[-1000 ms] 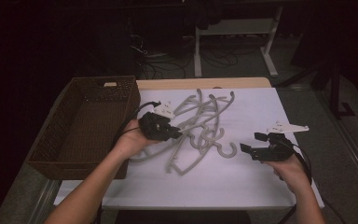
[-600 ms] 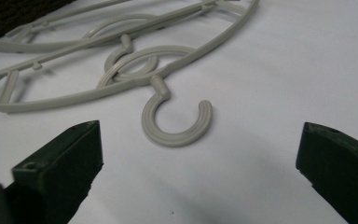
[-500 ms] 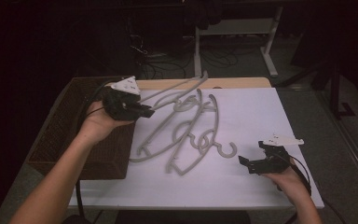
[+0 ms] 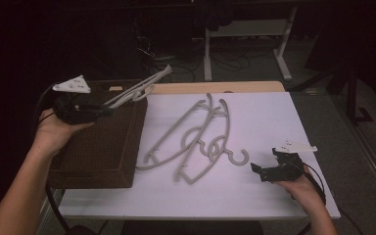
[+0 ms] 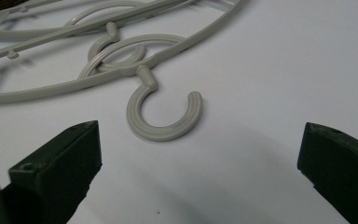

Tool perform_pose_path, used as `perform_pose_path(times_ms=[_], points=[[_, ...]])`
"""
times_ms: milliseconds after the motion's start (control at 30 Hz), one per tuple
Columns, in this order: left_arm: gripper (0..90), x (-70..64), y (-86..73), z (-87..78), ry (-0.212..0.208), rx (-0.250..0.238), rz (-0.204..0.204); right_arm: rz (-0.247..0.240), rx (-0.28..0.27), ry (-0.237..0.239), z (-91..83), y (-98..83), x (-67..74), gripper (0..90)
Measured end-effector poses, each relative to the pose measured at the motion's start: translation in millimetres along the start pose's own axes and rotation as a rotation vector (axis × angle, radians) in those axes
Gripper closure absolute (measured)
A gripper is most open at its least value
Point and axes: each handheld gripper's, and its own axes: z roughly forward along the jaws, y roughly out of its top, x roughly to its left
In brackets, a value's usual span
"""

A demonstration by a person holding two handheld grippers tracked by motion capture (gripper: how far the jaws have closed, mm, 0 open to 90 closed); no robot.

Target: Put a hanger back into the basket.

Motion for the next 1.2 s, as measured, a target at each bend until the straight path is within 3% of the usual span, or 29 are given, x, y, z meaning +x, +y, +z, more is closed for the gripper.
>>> perform_pose_path(times_ms=[33, 133, 233, 333, 567, 667, 933, 1167, 1200], points=[[82.4, 0.0, 0.0, 0.0, 0.0, 0.0, 0.0, 0.0, 0.0, 0.0, 0.0, 0.0, 0.0, 0.0], [82.4, 13.2, -23.0, -11.9, 0.019, -0.006, -0.052, 0.0, 0.004, -0.01, 1.3, 0.0, -1.2, 0.0], [82.4, 18.8, -33.9, -17.2, 0.031, -0.007, -0.076, -0.001, 0.003, -0.014, 1.6, 0.3, -1.5, 0.0], [82.4, 27.0, -54.5, -27.4, 0.049, -0.018, -0.122, 0.002, 0.008, -0.018, 2.3, 0.0, -1.8, 0.0], [82.4, 32.8, -74.7, -34.6, 0.055, -0.007, -0.163, 0.003, 0.009, -0.021, 3.8, 1.0, -2.4, 0.0], [82.4, 36.9, -84.4, -26.4, 0.043, 0.014, -0.188, -0.004, 0.008, -0.022, 4.1, 1.2, -2.2, 0.0], [82.3, 46.2, -93.0, 0.0, 0.004, 0.08, -0.206, 0.001, 0.009, -0.025, 4.0, 0.8, -2.6, 0.0], [82.3, 52.2, -100.5, 8.7, -0.016, 0.103, -0.225, 0.0, 0.009, -0.028, 3.8, 0.5, -3.2, 0.0], [82.2, 54.8, -105.2, 13.7, -0.026, 0.131, -0.233, 0.0, 0.009, -0.027, 3.9, 0.8, -2.7, 0.0]])
